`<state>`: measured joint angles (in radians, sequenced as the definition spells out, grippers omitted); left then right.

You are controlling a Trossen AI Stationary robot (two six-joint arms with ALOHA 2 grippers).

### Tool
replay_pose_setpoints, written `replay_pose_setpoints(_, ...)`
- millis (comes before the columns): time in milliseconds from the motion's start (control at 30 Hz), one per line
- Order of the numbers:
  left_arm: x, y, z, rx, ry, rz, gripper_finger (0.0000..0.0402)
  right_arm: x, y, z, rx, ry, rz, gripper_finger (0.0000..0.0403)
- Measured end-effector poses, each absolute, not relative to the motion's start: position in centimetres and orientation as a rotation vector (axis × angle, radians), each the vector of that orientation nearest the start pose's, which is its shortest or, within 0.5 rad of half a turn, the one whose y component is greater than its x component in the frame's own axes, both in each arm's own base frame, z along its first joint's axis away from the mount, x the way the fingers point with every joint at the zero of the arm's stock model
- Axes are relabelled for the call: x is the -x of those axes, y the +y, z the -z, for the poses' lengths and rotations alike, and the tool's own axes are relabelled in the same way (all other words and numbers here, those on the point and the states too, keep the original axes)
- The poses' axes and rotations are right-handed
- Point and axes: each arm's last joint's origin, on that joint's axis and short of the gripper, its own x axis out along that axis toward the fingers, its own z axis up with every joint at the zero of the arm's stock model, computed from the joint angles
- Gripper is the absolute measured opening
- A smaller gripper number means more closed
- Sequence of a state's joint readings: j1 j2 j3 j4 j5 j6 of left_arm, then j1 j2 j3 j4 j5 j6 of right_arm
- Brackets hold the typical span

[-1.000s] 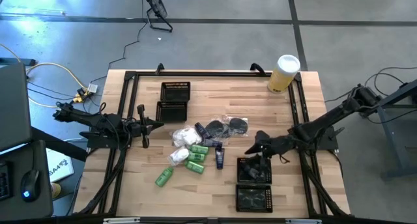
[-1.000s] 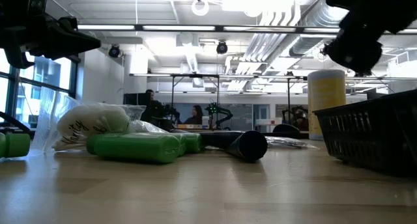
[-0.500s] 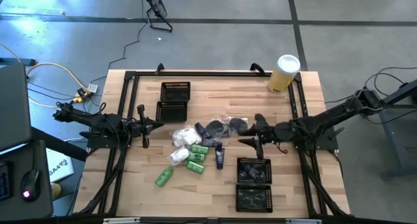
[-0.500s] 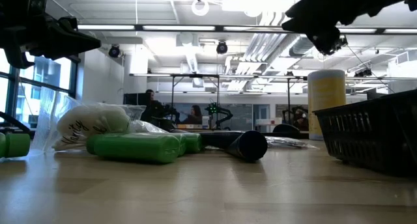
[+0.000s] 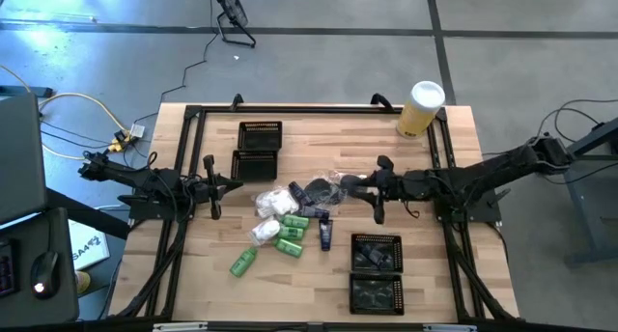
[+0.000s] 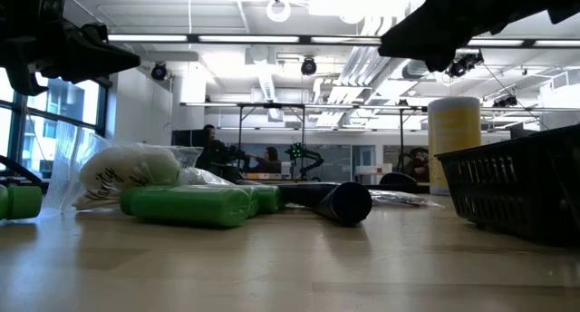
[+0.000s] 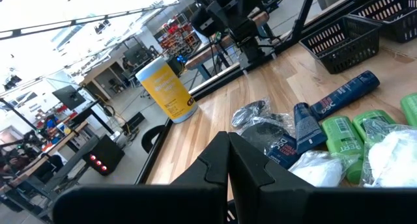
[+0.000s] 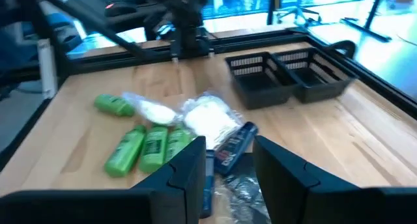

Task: Pick & Place Travel size toiletries
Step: Put the black hairbrush into the top black basket

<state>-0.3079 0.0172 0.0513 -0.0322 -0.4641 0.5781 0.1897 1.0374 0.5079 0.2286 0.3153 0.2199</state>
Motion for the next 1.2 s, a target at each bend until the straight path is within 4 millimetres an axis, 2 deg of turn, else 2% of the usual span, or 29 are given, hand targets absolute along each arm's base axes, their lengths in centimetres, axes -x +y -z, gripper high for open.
replay_pose_setpoints(400, -9.2, -1.6, -17.6, -0.623, 0.047, -0.152, 0.0, -22.0, -0.1, -22.0, -0.172, 0.326, 0.394, 0.0115)
replay_pose_setpoints(567, -9.2, -1.6, -17.7, -0.655, 0.046, -0.153, 0.0, -22.7, -0.9, -22.3, -0.202, 0.357, 0.384, 0.0095)
replay_pose_setpoints(800, -9.2, -1.6, -17.7, -0.654, 0.045, -0.153, 0.0, -24.3, -1.2, -22.0, -0.172, 0.588, 0.421, 0.0076)
replay_pose_setpoints(1200, -9.2, -1.6, -17.7, -0.63, 0.042, -0.154, 0.0, -27.2, -1.2, -21.2, -0.148, 0.987, 0.461, 0.0075)
